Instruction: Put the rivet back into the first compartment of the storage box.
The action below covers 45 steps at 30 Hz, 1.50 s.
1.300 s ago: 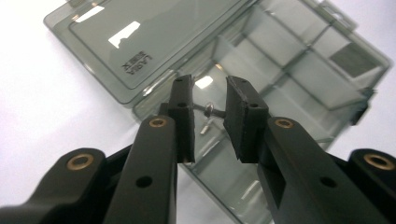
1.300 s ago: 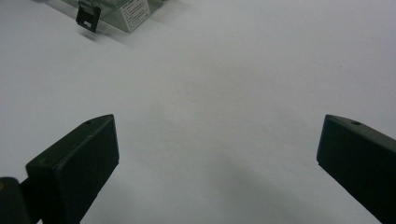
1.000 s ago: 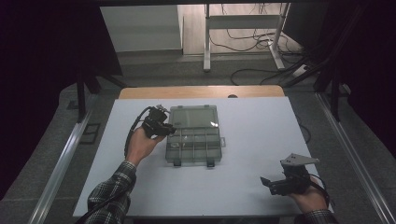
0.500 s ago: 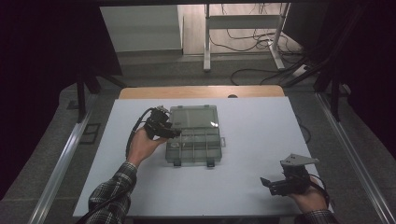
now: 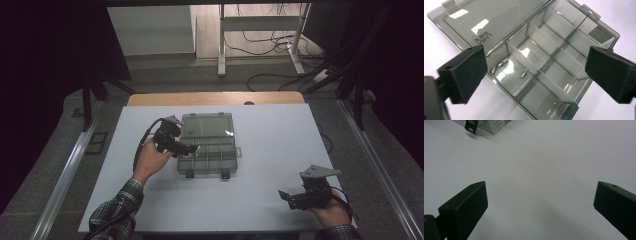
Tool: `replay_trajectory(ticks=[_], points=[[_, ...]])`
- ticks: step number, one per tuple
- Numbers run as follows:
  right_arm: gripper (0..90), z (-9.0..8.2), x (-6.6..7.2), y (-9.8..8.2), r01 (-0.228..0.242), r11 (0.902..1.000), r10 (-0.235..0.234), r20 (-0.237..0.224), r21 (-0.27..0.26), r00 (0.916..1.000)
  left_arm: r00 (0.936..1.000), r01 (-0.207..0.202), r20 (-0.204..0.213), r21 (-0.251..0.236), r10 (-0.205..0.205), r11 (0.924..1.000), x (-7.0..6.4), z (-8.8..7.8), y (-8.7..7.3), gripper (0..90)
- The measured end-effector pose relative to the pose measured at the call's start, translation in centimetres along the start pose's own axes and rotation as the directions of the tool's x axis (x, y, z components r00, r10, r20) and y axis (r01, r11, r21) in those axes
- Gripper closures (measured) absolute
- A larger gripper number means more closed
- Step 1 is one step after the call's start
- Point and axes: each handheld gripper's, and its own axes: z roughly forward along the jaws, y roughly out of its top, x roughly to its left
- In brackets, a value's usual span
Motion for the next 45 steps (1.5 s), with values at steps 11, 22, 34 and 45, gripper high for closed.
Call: replay_trajectory(ticks=[11,22,34,45], points=[[0.0,0.0,0.0,0.0,0.000,1.0000,0.000,0.001,0.001,1.0000,0.9989,-0.046,-0.011,-0.028,0.046,0.9985,-1.8,-1.0,-1.1,1.2],[0.0,0.0,0.0,0.0,0.004,1.0000,-0.004,0.003,0.001,1.0000,0.9967,-0.081,-0.006,-0.075,0.081,0.9939,-3.4,-1.7,-3.1,0.9],[0.0,-0.1,0.1,0.0,0.003,1.0000,-0.003,0.006,-0.005,1.0000,0.9958,-0.089,-0.030,-0.098,0.086,0.9913,-4.0,-2.6,-4.8,0.9],[0.0,-0.1,0.1,0.1,0.008,0.9999,-0.008,0.006,-0.011,1.0000,0.9978,-0.055,-0.042,-0.105,0.051,0.9930,-4.4,-4.0,-7.3,1.0]])
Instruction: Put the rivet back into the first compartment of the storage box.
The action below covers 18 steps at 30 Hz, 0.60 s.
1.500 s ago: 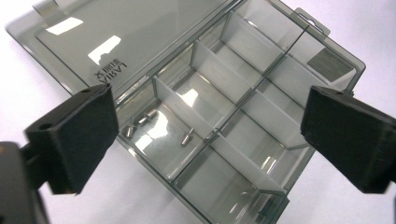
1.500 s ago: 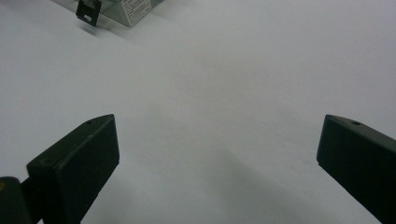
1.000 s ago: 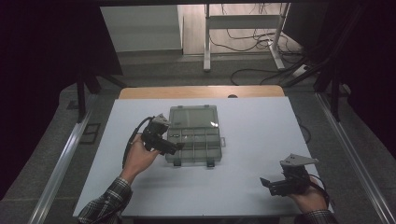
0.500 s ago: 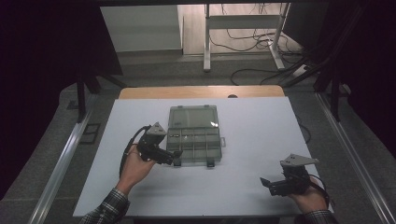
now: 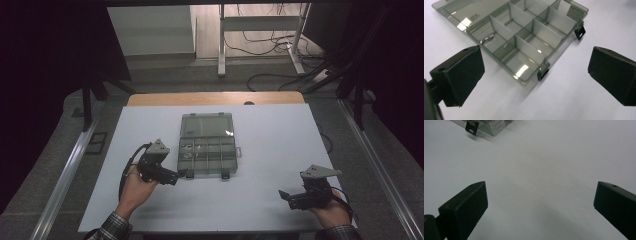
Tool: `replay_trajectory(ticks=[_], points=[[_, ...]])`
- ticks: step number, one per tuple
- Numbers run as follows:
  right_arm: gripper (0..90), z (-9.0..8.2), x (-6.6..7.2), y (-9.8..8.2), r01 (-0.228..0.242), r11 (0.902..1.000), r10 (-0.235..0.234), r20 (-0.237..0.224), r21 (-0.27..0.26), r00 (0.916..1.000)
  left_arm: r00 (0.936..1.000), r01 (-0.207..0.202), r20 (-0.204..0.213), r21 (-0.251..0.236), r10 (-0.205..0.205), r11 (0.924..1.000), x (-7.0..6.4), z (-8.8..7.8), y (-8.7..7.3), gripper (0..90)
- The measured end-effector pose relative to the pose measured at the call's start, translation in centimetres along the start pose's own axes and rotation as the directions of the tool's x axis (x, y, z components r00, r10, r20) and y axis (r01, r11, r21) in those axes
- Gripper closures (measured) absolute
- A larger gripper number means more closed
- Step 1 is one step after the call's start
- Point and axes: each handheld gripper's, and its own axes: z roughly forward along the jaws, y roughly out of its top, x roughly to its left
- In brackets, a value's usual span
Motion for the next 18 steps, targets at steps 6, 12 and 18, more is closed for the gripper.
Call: replay_trajectory(ticks=[6,12,18], points=[[0.0,0.0,0.0,0.0,0.000,1.0000,0.000,-0.001,-0.004,1.0000,0.9999,0.008,-0.010,-0.005,-0.008,1.0000,-0.4,-0.9,-0.9,1.0],[0.0,0.0,0.0,0.0,0.001,1.0000,-0.001,-0.002,-0.006,1.0000,0.9998,0.008,-0.021,-0.009,-0.008,0.9999,-0.9,-1.5,-1.7,1.0],[0.0,0.0,0.1,0.0,0.002,1.0000,-0.002,-0.002,-0.007,1.0000,0.9994,0.007,-0.035,-0.006,-0.008,1.0000,-1.3,-2.0,-2.4,1.0]])
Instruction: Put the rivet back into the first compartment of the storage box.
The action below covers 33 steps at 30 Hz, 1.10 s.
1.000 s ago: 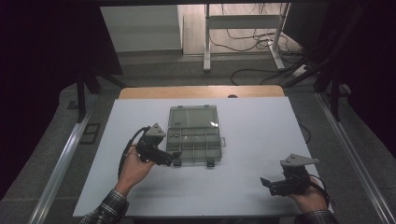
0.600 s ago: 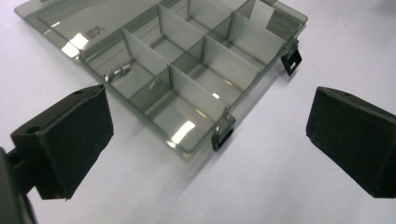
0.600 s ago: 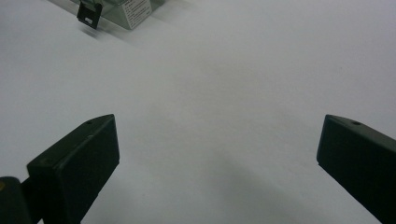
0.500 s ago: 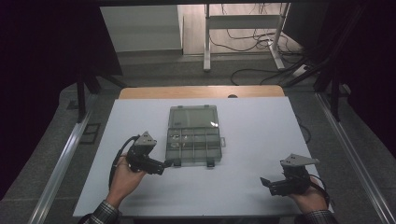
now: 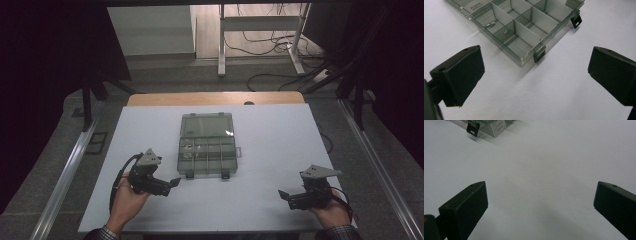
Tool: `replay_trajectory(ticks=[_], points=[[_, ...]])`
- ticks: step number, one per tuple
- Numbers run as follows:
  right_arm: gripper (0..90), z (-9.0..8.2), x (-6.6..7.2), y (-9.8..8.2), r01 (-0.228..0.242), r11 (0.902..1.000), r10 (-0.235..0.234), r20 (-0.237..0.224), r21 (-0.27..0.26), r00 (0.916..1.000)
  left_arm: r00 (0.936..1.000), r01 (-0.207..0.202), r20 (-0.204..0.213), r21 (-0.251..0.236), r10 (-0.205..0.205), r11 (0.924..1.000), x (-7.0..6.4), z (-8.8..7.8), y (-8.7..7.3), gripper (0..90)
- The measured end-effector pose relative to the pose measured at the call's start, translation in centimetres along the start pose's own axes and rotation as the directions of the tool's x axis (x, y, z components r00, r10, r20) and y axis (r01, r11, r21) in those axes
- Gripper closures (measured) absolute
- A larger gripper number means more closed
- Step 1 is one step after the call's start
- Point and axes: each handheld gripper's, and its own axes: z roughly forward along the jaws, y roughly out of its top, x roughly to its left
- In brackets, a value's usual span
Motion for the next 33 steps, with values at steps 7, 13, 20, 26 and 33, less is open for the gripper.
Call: replay_trajectory(ticks=[7,13,20,26,33], points=[[0.0,0.0,0.0,0.0,0.000,1.0000,0.000,-0.001,-0.001,1.0000,0.9997,-0.002,-0.026,0.006,0.002,1.0000,-0.3,-0.7,-0.9,0.9],[0.0,0.0,0.0,0.0,0.000,1.0000,0.000,-0.002,0.000,1.0000,0.9986,0.014,-0.051,0.007,-0.014,0.9999,-0.2,-1.5,-1.8,0.5],[0.0,0.0,0.0,0.0,-0.001,1.0000,0.001,-0.002,-0.003,1.0000,0.9964,0.033,-0.078,0.005,-0.033,0.9994,-0.1,-2.6,-3.1,0.0],[0.0,0.0,0.0,0.0,-0.001,1.0000,0.001,-0.003,-0.005,1.0000,0.9941,0.045,-0.100,0.005,-0.044,0.9990,-0.2,-3.3,-4.1,0.0],[0.0,0.0,0.0,0.0,-0.003,1.0000,0.003,-0.003,-0.005,1.0000,0.9887,0.048,-0.143,0.020,-0.044,0.9987,-0.3,-3.9,-5.0,0.0]])
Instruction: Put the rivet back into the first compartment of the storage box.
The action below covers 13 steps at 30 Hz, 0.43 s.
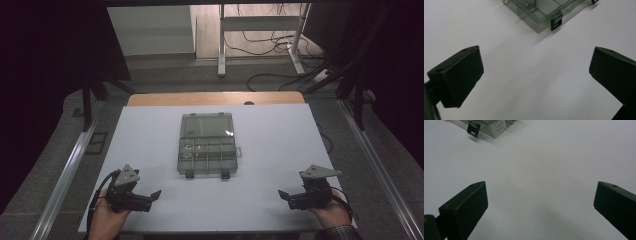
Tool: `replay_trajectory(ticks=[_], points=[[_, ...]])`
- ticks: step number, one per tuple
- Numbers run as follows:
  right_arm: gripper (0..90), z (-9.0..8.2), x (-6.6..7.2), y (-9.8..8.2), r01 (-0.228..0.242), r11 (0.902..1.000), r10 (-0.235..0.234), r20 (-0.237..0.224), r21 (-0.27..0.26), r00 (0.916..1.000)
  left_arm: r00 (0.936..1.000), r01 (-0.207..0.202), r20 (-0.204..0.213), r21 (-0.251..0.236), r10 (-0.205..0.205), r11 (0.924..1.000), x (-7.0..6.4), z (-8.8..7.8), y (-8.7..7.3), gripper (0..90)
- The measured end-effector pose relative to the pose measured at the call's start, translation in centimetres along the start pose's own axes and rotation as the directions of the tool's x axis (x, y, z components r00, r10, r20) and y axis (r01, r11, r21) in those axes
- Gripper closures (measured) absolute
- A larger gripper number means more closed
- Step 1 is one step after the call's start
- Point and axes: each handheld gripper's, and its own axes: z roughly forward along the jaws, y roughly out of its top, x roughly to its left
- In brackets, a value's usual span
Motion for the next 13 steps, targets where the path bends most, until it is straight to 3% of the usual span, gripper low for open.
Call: replay_trajectory(ticks=[13], points=[[0.0,0.1,0.0,0.0,0.007,0.9999,-0.007,0.004,0.009,1.0000,0.9987,0.036,-0.037,0.041,-0.034,0.9985,0.5,-0.3,-1.3,0.0]])
